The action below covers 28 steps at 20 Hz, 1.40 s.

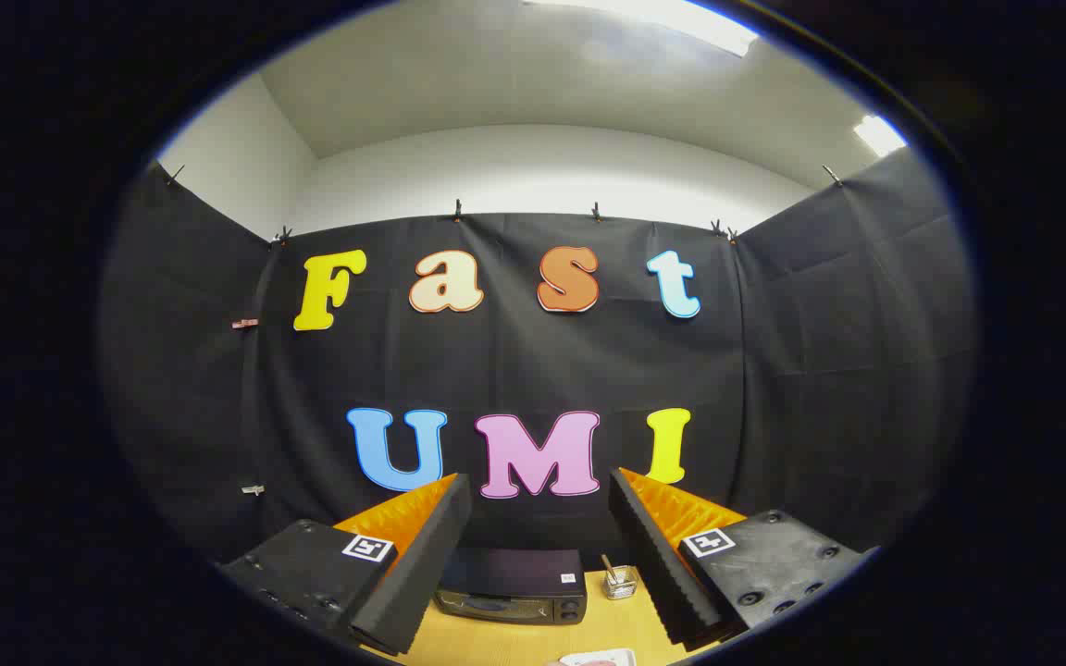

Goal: Open the toaster oven, put the food inside, and close the toaster oven door.

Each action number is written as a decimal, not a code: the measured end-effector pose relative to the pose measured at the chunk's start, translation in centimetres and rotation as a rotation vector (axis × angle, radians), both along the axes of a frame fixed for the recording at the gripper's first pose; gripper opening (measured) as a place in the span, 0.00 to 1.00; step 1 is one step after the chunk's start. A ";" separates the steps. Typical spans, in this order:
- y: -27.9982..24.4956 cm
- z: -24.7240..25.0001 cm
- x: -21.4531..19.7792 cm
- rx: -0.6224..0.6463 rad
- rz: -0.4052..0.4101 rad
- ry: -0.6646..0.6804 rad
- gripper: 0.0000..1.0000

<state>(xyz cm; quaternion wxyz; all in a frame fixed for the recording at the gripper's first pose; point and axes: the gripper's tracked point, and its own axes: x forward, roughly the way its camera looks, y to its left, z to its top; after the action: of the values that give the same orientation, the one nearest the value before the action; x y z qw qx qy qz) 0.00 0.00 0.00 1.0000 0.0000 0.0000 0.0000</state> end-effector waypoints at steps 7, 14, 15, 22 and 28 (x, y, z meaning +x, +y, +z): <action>-0.9 0.2 0.1 -0.019 -0.007 -0.011 0.97; -1.0 1.1 -0.2 -0.010 -0.011 -0.041 0.97; -0.9 1.1 -0.2 -0.007 -0.007 -0.044 0.97; -0.6 0.7 0.2 -0.014 0.003 -0.034 0.97; -0.2 0.3 1.2 -0.020 0.021 -0.035 0.97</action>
<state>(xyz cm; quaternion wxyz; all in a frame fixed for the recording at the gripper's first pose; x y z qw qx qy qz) 1.15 -0.16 0.33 0.9997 -0.0098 -0.0176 0.0103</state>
